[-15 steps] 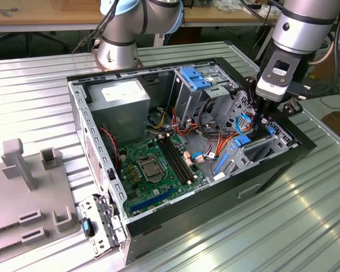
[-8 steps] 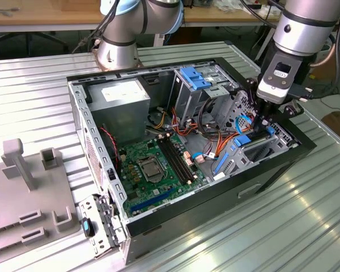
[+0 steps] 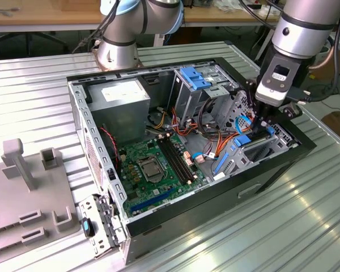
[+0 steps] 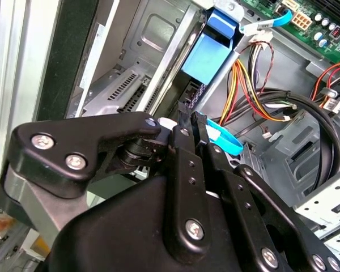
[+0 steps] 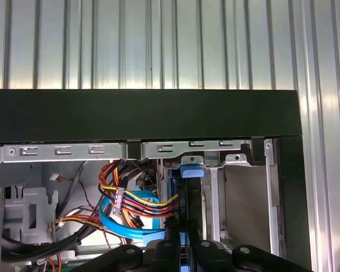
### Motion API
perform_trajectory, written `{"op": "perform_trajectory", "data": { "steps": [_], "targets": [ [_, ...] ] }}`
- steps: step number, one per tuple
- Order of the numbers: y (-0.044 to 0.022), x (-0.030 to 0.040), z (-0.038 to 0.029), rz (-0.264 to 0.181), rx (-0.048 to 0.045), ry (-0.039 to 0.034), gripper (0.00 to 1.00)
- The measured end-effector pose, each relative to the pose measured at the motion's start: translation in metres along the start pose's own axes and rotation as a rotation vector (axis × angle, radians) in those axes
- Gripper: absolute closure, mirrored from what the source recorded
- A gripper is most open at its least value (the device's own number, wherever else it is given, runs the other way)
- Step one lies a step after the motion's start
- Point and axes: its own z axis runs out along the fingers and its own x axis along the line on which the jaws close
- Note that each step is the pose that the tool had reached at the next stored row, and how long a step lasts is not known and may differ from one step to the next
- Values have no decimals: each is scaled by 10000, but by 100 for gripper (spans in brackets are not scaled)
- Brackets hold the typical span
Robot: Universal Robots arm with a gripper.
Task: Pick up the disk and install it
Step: 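Insert the second disk wire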
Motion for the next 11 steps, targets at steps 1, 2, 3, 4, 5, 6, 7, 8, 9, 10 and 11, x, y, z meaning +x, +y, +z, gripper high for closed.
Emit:
{"op": "perform_trajectory", "data": {
  "steps": [1,2,3,4,5,6,7,8,9,10,11],
  "targets": [
    [-4,-2,2,-19,-5,13,84],
    [-9,-3,2,-113,-20,22,84],
    [-9,-4,2,-205,-34,28,84],
    [-11,-4,3,-279,-46,35,84],
    [-14,-7,3,-374,-81,43,84],
    [-17,-10,3,-392,-106,48,84],
    [-21,-13,3,-393,-125,52,84],
    [-26,-15,3,-391,-156,61,84],
    [-29,-16,3,-390,-171,65,84],
    [-31,-17,3,-389,-184,70,84],
    [-34,-18,3,-388,-197,75,84]
  ]
}}
